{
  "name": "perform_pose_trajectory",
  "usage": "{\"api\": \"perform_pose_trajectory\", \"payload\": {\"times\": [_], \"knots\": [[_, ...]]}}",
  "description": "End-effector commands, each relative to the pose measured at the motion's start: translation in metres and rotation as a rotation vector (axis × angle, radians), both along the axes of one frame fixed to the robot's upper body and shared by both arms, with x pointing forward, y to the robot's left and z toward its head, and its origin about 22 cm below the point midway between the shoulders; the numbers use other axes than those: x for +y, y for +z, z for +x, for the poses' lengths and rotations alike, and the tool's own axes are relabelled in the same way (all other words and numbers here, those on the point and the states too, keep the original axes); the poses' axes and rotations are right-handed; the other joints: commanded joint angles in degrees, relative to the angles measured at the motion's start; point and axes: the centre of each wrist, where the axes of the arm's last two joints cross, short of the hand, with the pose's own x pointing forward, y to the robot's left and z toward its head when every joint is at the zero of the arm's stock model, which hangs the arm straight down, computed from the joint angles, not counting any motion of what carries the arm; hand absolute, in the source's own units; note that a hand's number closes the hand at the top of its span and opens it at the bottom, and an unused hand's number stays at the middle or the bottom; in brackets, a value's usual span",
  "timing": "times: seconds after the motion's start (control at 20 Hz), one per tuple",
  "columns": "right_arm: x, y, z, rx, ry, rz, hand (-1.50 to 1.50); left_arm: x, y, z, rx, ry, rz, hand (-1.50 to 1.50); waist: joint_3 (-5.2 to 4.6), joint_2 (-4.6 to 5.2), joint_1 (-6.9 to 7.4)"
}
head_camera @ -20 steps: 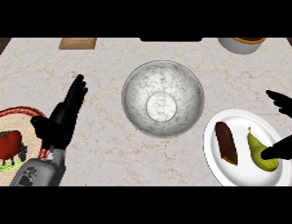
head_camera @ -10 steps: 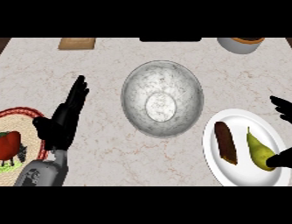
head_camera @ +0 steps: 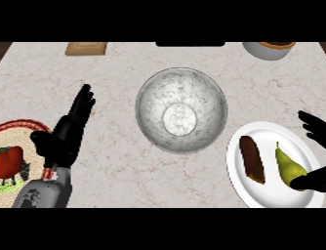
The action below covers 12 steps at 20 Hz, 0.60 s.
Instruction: Pick the pear from the plate and place it in the bowl
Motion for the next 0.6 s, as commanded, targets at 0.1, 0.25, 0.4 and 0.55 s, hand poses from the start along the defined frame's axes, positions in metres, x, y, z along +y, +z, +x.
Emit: {"api": "perform_pose_trajectory", "payload": {"times": [0.1, 0.25, 0.4, 0.55], "knots": [[-0.006, -0.007, -0.016, 0.01, -0.027, 0.045, -1.5, 0.002, 0.009, -0.012, -0.004, -0.008, -0.013, 0.0, 0.02, -0.03, 0.01], [-0.014, -0.028, -0.019, 0.019, -0.028, 0.063, -1.5, 0.002, -0.021, -0.003, 0.007, -0.006, -0.005, 0.0, 0.01, 0.03, -0.15], [-0.009, -0.05, -0.017, 0.033, -0.036, 0.049, -1.5, -0.01, -0.009, -0.002, -0.001, 0.008, 0.002, 0.0, 0.02, 0.03, 0.01], [-0.023, -0.057, -0.014, 0.038, -0.033, 0.045, -1.5, 0.022, -0.009, -0.004, 0.007, -0.023, 0.001, 0.0, 0.02, 0.04, 0.12]]}}
